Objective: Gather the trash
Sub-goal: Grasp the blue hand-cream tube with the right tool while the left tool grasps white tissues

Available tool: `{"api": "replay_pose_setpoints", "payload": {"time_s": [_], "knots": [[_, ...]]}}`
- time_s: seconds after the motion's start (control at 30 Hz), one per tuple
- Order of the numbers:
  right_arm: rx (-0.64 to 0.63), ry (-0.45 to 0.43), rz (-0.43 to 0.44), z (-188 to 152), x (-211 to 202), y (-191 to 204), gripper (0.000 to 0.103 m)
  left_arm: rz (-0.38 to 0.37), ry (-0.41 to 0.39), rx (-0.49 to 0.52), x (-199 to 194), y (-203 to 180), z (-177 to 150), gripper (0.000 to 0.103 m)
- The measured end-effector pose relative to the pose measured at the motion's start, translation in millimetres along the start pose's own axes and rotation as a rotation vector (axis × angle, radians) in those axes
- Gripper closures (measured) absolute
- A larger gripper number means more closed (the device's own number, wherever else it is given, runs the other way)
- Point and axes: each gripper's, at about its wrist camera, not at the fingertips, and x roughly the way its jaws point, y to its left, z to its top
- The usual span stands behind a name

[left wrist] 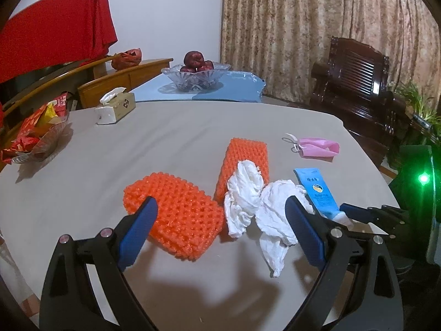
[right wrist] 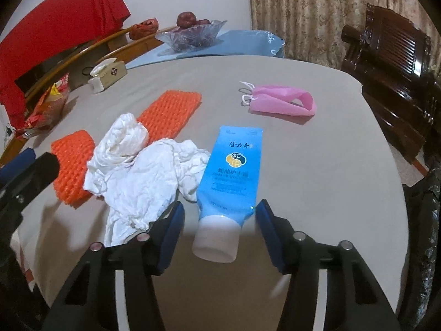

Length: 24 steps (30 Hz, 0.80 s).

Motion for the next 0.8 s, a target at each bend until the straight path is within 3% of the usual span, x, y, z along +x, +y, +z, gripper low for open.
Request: {"api": "replay_pose_setpoints", "payload": {"time_s": [0.07, 0.4, 0.8], "knots": [[0.007, -0.004, -0.002, 0.0, -0.5, -1.6, 0.061, -0.003, 0.001, -0.001, -0.1, -1.0, -0.3, 0.012], [0.061, -0.019, 0.022, -3.9, -11.6, -19.9, 0.062, -0.022, 0.017, 0.009, 0.1, -13.7, -3.4, 0.012], [0.109, -0.045, -0.024, -9.7, -37.2, -66.2, 0.062, -0.105, 0.078, 0.053, 24.1, -62.8, -11.9, 0.034]]}}
